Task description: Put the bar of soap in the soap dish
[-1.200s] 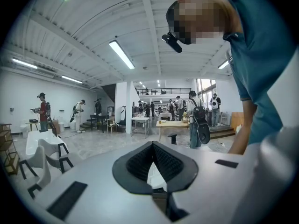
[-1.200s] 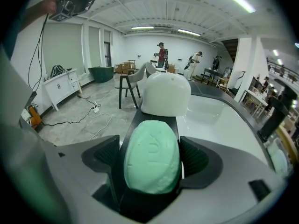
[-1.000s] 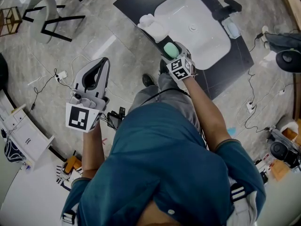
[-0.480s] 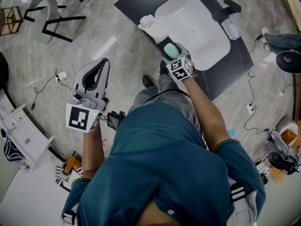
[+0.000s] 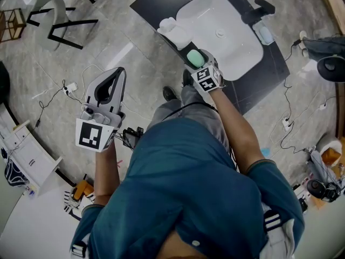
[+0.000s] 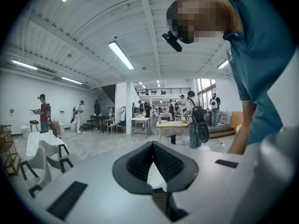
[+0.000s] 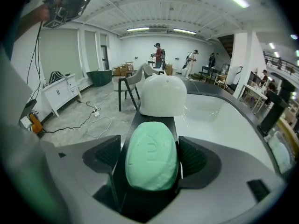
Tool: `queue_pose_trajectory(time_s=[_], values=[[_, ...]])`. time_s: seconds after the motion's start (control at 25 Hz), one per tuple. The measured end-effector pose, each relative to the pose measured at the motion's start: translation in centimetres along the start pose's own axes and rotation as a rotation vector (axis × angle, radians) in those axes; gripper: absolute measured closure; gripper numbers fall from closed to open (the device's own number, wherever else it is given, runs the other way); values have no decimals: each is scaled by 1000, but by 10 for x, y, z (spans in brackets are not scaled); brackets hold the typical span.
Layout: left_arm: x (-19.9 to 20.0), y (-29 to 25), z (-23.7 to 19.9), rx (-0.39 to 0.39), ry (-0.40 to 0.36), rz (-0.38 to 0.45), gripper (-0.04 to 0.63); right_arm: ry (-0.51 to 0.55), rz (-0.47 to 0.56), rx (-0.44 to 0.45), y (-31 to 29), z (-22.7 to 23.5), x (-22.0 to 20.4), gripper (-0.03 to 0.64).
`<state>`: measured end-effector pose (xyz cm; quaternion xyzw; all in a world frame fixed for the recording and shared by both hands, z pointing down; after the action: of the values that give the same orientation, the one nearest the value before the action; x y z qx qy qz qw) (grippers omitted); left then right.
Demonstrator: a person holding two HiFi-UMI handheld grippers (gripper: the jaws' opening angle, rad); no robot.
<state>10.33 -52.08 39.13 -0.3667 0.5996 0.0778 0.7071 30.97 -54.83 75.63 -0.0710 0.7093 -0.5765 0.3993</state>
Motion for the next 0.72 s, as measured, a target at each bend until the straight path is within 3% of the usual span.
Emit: queue_pose_trajectory(time_s=[0.72], values=[[6,-1,5,-8,-8,12,592,-41,23,26,7,3,2,258]])
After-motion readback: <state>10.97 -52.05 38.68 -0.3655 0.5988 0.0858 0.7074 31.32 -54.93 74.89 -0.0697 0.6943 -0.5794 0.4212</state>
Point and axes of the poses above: the fingertips, and each gripper's own axes: y backward along the fingers, z to its right, x out of its top, the point moved 2 cm from there along y, backward along the fingers, and after that the axes turned 12 degrees about -z, right-handed, at the moved point
